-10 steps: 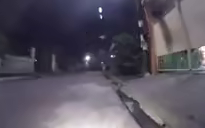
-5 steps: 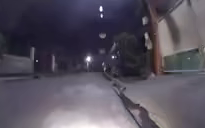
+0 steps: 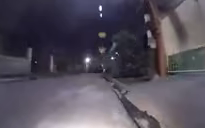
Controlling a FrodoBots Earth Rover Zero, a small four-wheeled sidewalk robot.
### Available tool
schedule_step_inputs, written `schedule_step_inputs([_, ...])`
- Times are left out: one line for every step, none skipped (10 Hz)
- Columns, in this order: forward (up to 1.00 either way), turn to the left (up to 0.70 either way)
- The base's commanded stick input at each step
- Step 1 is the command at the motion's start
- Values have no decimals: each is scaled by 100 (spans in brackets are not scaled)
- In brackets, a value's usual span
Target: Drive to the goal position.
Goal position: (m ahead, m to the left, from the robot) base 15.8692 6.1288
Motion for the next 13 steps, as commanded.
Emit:
schedule_step_inputs([70,0])
schedule_step_inputs([70,0])
schedule_step_inputs([70,0])
schedule_step_inputs([70,0])
schedule_step_inputs([70,0])
schedule_step_inputs([70,-3])
schedule_step_inputs([70,-21])
schedule_step_inputs([70,-35])
schedule_step_inputs([70,-29])
schedule_step_inputs([70,-3])
schedule_step_inputs([70,0])
schedule_step_inputs([70,0])
schedule_step_inputs([70,0])
